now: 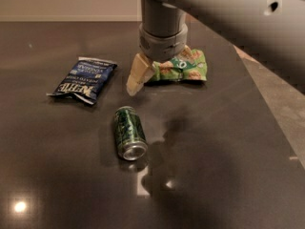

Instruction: Place green can upright

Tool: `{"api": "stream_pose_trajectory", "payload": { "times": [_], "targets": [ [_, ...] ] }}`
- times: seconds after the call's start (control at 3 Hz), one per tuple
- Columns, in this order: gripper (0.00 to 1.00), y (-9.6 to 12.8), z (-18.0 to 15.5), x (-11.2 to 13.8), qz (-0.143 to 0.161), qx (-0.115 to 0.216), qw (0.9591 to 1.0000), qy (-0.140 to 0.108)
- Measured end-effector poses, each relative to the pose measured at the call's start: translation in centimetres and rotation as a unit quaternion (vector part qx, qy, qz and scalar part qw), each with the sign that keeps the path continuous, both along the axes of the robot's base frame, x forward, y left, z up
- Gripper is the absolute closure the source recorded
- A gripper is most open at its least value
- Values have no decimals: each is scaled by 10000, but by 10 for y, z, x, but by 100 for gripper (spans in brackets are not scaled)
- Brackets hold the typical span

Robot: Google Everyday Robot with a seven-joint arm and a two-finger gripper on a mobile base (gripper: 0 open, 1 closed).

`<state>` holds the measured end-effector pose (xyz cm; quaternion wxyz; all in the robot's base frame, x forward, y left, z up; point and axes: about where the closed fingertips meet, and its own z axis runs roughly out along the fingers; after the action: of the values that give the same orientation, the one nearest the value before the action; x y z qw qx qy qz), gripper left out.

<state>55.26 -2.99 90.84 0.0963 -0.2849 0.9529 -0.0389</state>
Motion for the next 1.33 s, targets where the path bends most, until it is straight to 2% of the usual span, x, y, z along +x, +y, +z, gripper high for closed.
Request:
{"api": "stream_pose_trajectory", "payload": {
  "times": [0.33, 0.67, 1.0, 1.33],
  "targets": [
    [0, 19, -8, -3, -167, 12, 9997, 187],
    [0, 36, -14, -13, -461, 171, 9984, 290],
    [0, 50, -16, -31, -835, 412, 9950, 357],
    [0, 60, -27, -46, -1101, 503, 9914, 492]
  ]
}}
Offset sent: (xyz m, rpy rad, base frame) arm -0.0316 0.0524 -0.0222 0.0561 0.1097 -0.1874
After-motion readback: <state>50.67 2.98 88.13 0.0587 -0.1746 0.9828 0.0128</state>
